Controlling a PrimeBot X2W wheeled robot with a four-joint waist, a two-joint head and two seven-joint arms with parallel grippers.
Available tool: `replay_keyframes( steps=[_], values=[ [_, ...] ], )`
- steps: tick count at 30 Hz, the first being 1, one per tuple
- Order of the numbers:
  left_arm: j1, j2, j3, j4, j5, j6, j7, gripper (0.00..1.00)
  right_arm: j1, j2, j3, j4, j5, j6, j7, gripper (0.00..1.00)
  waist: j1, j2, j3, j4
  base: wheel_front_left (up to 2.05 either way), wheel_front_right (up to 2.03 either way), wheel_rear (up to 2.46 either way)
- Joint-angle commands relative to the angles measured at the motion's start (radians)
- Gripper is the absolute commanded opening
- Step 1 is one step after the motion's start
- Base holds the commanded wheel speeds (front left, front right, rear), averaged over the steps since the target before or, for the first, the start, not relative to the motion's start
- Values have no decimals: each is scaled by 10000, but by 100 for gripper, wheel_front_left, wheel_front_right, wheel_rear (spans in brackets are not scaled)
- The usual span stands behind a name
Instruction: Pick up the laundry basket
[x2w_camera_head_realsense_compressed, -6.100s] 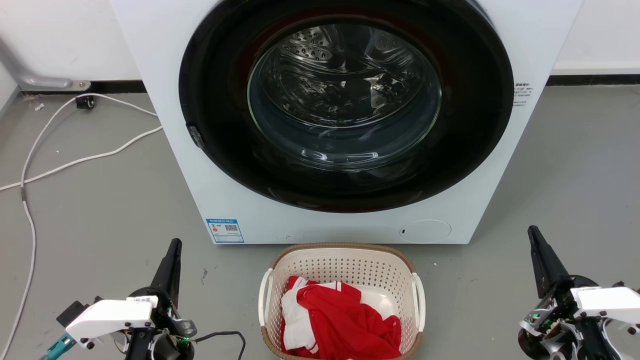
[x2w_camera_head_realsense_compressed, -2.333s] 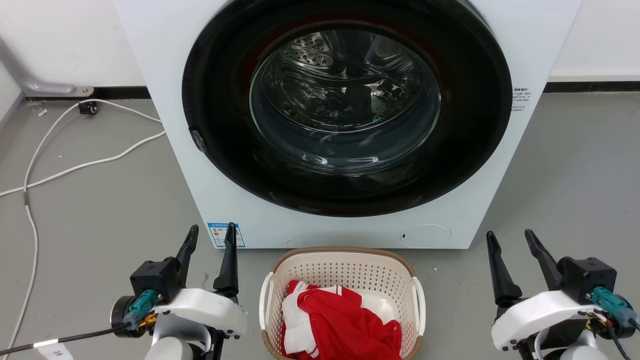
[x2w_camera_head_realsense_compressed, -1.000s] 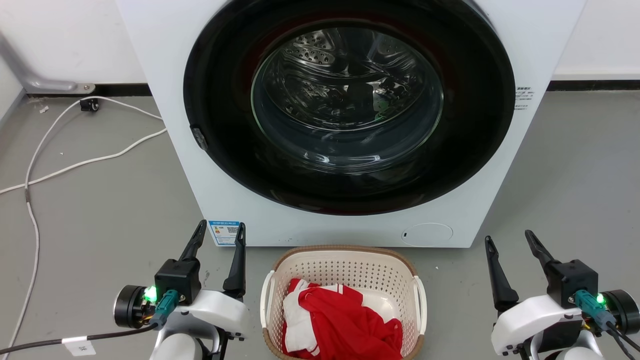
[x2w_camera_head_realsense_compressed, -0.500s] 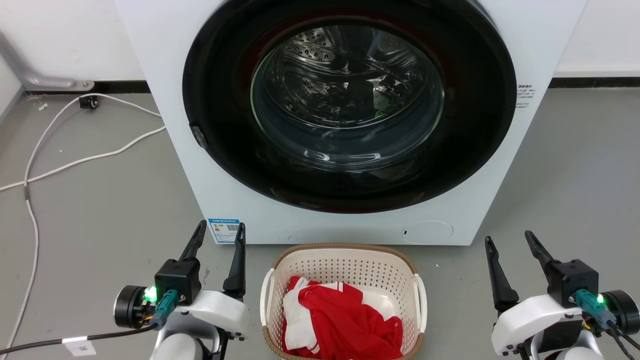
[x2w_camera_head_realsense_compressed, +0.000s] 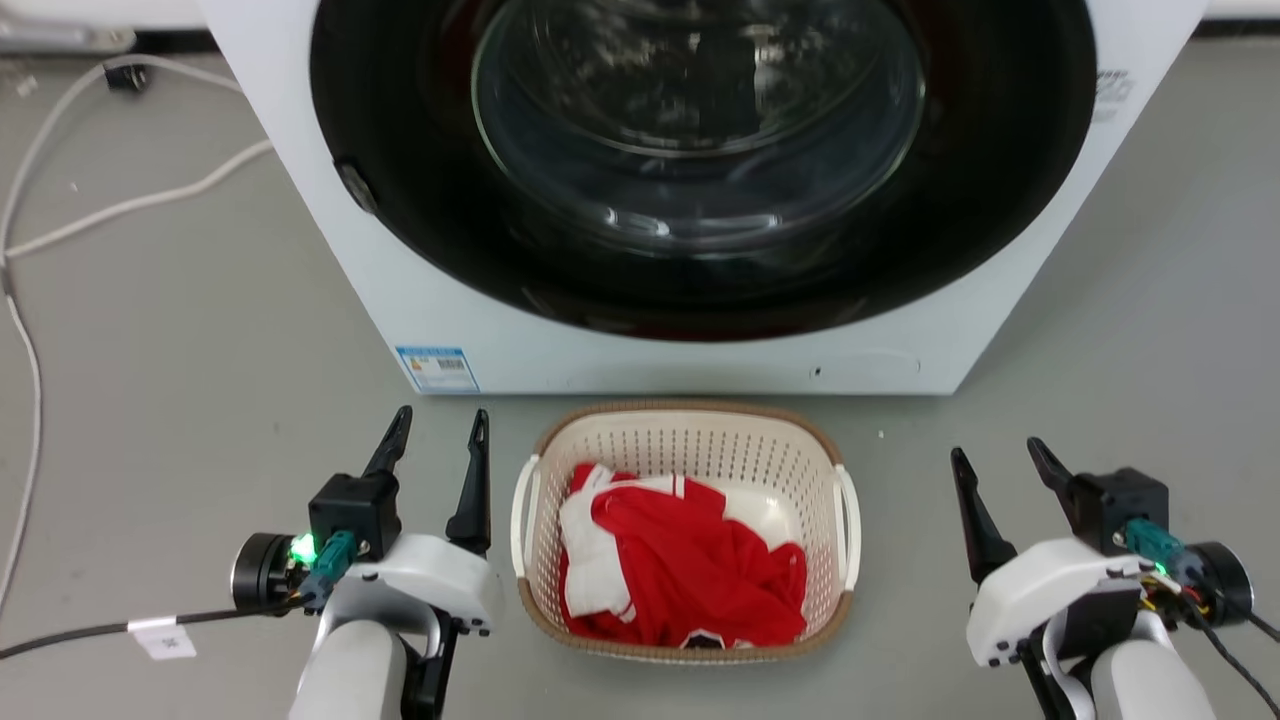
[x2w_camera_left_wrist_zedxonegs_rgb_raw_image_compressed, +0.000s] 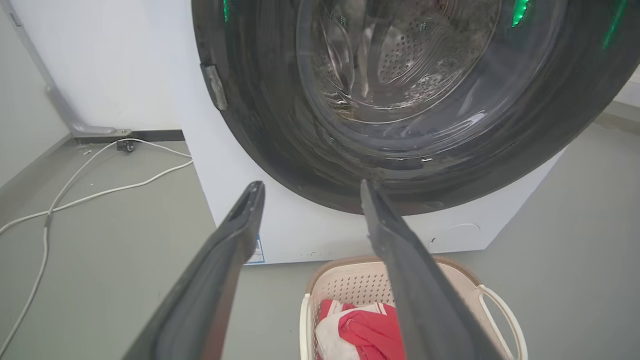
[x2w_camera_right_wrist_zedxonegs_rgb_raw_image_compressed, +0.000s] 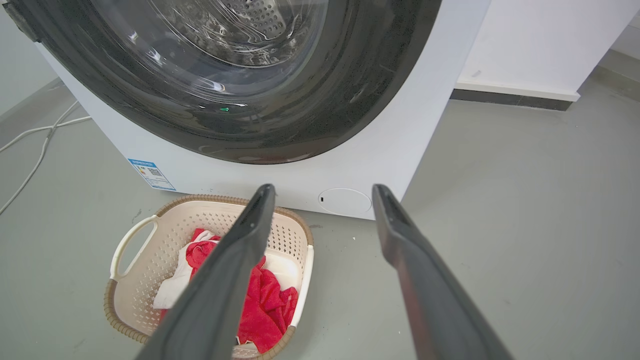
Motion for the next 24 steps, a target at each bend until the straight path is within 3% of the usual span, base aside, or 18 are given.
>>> replay_keyframes(
  steps=[1, 21, 24],
  values=[
    [-239, -4, 29, 170, -66, 36, -25, 100, -307, 13, 38, 139, -6, -3, 31, 100, 0, 0, 739, -58, 0, 0, 0],
    [-3349, 586, 130, 4161, -590, -410, -13, 100, -3341, 11, 1012, 3357, 606, -3, -174, 100, 0, 0, 4246, -539, 0, 0, 0],
    [-4118, 730, -15, 5107, -690, -516, 77, 100, -4098, 13, 1306, 4268, 905, -3, -220, 100, 0, 0, 4830, -617, 0, 0, 0]
  ],
)
